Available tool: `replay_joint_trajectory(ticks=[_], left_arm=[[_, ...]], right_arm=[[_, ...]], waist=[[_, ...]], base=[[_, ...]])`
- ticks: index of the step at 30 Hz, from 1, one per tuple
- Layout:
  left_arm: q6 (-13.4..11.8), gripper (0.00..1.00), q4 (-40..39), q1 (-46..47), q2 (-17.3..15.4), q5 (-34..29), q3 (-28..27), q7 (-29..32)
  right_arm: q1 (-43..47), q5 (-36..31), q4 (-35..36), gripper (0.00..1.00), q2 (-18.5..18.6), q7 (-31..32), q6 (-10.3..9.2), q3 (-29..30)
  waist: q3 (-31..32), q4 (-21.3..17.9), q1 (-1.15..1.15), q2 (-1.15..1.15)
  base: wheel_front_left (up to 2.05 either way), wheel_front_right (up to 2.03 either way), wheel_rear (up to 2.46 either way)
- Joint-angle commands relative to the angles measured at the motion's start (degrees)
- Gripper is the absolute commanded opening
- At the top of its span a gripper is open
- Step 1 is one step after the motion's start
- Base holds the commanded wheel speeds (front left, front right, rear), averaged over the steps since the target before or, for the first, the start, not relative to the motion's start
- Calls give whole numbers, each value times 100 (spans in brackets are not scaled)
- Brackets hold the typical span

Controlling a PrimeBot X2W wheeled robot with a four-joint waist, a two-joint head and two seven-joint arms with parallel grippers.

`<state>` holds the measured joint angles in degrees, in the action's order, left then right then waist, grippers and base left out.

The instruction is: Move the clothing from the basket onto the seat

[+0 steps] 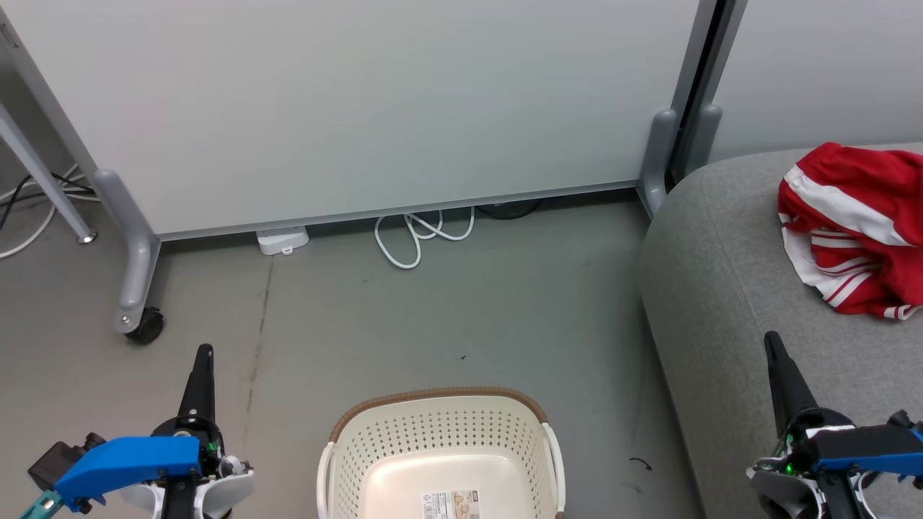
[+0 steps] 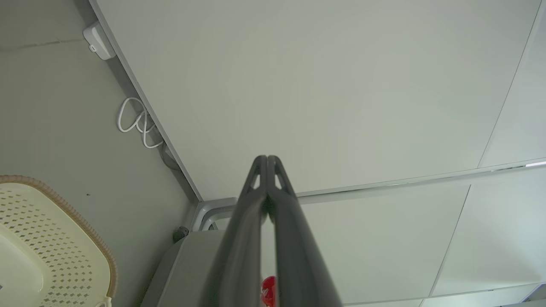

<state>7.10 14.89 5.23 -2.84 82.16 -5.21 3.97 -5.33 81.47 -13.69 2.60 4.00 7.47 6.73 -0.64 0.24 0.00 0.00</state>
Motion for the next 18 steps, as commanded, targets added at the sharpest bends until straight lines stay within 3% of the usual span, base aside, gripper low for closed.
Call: replay_joint_trajectory(ticks=[1,18], left_arm=[[53,0,-52,116,-7,133,-48,53],[65,0,-89,128,-6,836,-123,225]], right_arm=[[-98,162,4,0,42,46,4,-9],[-115,906,-32,0,44,219,4,-20]], waist=[[4,-2,0,0],[35,-18,0,0]], base=[[0,0,0],[0,0,0]])
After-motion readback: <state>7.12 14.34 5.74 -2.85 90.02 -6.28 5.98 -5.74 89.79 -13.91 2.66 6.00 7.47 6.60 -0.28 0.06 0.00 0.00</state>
